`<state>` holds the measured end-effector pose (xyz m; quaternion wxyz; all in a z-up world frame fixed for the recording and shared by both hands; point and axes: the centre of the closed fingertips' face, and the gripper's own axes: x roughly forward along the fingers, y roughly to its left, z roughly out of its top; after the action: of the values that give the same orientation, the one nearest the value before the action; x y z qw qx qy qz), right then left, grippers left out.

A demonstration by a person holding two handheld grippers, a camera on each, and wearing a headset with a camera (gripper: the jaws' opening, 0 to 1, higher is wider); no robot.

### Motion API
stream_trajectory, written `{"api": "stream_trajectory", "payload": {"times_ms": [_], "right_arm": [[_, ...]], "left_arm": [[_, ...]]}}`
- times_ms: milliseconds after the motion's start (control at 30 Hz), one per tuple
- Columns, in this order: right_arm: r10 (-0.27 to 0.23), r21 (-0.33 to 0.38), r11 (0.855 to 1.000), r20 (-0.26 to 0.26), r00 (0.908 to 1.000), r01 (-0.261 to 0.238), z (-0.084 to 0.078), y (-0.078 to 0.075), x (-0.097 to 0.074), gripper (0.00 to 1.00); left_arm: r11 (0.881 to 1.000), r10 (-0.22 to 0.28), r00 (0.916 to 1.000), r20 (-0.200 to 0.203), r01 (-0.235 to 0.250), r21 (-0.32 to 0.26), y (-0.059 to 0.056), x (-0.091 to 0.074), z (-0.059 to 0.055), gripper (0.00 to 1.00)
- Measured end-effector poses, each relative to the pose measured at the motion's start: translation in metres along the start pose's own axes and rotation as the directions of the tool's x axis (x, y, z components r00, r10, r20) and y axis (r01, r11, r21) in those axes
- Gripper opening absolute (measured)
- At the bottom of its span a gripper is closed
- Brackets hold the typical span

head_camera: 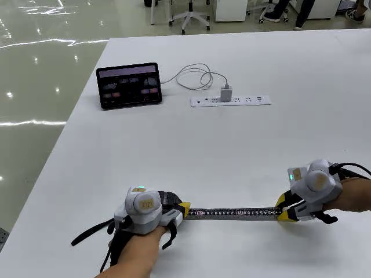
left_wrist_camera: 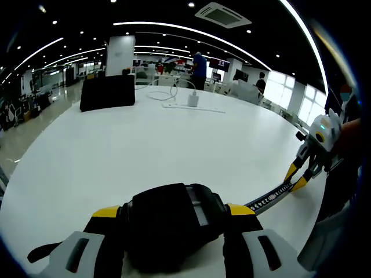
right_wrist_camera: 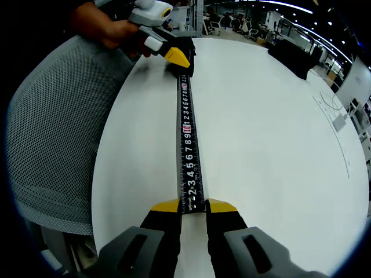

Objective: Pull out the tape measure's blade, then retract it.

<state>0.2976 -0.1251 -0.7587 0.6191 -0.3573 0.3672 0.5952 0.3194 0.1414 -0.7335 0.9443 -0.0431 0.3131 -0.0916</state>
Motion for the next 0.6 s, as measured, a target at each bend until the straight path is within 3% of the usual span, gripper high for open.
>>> {"api": "stream_trajectory", "payload": {"times_ms": [600], "right_arm": [[-0.002, -0.011, 1.000, -0.004, 1.0000, 0.002, 0.0026, 0.0005, 0.0013, 0.11]], "left_arm": [[1.000, -0.003, 0.9997, -0.024, 0.003, 0.016, 0.0002, -0.0005, -0.0019, 0.65]]}}
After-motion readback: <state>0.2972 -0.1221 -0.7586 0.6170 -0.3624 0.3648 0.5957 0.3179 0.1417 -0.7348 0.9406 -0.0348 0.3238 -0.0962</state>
